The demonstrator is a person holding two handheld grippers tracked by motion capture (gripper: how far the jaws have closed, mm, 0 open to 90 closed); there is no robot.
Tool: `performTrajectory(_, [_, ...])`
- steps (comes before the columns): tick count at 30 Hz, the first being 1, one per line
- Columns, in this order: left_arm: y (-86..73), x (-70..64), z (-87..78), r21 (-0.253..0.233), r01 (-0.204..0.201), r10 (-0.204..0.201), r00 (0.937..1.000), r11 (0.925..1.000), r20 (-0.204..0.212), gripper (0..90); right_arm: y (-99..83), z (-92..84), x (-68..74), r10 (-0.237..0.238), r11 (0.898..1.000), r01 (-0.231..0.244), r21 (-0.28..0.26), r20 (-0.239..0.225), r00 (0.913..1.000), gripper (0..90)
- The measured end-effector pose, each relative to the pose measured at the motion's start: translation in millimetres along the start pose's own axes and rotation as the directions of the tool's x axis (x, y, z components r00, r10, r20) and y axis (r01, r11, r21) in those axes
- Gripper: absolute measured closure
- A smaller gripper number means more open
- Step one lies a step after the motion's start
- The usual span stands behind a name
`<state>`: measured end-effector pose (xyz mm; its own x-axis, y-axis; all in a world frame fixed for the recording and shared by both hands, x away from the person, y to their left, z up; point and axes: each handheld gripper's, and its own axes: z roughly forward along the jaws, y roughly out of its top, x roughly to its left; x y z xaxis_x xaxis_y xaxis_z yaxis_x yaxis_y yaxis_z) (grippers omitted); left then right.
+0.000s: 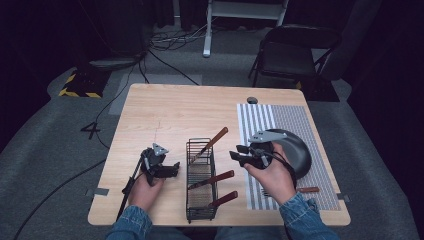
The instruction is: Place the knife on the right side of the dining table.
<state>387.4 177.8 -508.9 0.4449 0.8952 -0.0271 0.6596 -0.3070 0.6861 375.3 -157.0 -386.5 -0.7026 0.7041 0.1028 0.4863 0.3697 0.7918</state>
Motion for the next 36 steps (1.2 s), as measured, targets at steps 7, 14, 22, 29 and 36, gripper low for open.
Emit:
performTrajectory(7, [-0.1, 0.0, 0.0, -0.001, 0.0, 0.0, 1.0, 1.0, 0.0, 13.1, 24.3, -0.4, 0.1, -0.004, 1.0, 0.003, -0.021, -0.032, 0.9995, 60.9])
performTrajectory(14, [-0.1, 0.0, 0.0, -0.001, 0.0, 0.0, 1.0, 1.0, 0.0, 13.1, 37.2, 4.4, -2.9, 0.017, 1.0, -0.018, -0.023, -0.052, 0.9985, 61.6])
performTrajectory(22, [-0.1, 0.0, 0.0, -0.001, 0.001, -0.001, 1.0, 1.0, 0.0, 13.1, 51.8, 10.3, -3.7, 0.058, 0.998, -0.06, -0.023, -0.06, 0.9965, 63.6])
performTrajectory(29, [-0.1, 0.0, 0.1, -0.004, 0.004, -0.004, 1.0, 1.0, 0.002, 13.3, 58.1, 16.9, -2.4, 0.082, 0.996, -0.083, -0.012, -0.07, 0.9942, 68.5])
performTrajectory(36, [-0.1, 0.0, 0.1, -0.004, 0.005, -0.005, 1.0, 1.0, 0.003, 13.4, 64.0, 17.9, -2.0, 0.097, 0.995, -0.1, -0.028, -0.086, 0.9916, 67.2])
